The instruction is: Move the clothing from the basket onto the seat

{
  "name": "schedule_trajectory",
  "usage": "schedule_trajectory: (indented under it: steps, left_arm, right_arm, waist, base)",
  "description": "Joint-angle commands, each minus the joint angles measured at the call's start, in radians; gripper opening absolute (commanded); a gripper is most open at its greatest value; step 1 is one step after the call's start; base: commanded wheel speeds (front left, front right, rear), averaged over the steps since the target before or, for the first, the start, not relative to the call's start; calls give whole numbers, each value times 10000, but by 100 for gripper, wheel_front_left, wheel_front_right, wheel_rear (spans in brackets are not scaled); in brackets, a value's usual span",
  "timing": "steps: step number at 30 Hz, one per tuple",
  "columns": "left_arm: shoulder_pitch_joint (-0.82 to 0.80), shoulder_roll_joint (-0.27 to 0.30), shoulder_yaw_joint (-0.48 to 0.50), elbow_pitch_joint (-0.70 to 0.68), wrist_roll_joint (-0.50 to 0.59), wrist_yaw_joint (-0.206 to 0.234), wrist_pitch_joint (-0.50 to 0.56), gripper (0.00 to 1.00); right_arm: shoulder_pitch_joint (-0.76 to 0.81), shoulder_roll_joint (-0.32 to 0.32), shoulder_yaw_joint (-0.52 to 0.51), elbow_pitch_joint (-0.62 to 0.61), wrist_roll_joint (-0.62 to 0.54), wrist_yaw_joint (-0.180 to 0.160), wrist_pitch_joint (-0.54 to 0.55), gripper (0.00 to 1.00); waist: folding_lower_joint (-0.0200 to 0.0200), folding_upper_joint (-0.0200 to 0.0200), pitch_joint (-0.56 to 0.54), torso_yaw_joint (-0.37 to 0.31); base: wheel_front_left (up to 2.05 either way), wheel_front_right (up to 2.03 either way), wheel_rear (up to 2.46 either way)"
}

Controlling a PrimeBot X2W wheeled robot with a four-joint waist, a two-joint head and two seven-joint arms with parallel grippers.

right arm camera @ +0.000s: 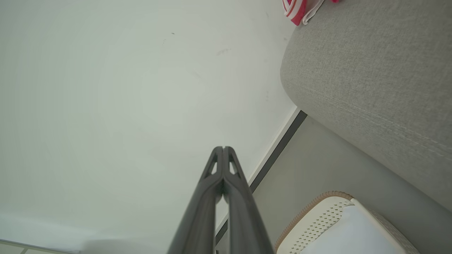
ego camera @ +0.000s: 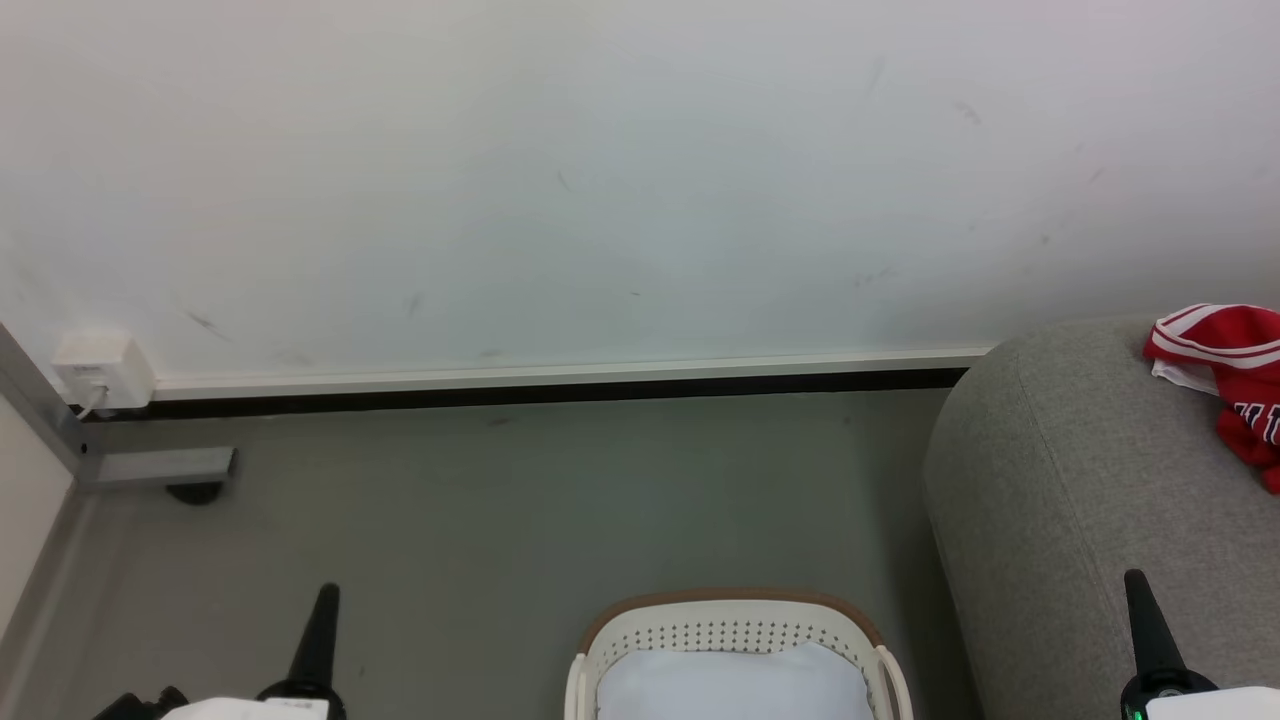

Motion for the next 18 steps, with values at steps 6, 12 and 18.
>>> schedule_trajectory:
  steps: [6,12,18]
  left_arm:
    - [-253,74,91,-142,-694,-76,185,0]
    - [-300,76,141,-169,-1203,-97,317,0]
    - [-370,77,192,-200,-1656,-103,448,0]
  right_arm:
    - [-262,-103,-89,-118,673,1,187,0]
    - [-303,-105,-128,-130,1172,1,314,0]
    - [-386,-109,-169,-146,1672,1,447,0]
  waist:
    - [-1,-1,34,4]
    - [-1,-1,67,7]
    - [-1,-1,101,11]
  base:
    - [0,0,0]
    - [0,0,0]
    - [0,0,0]
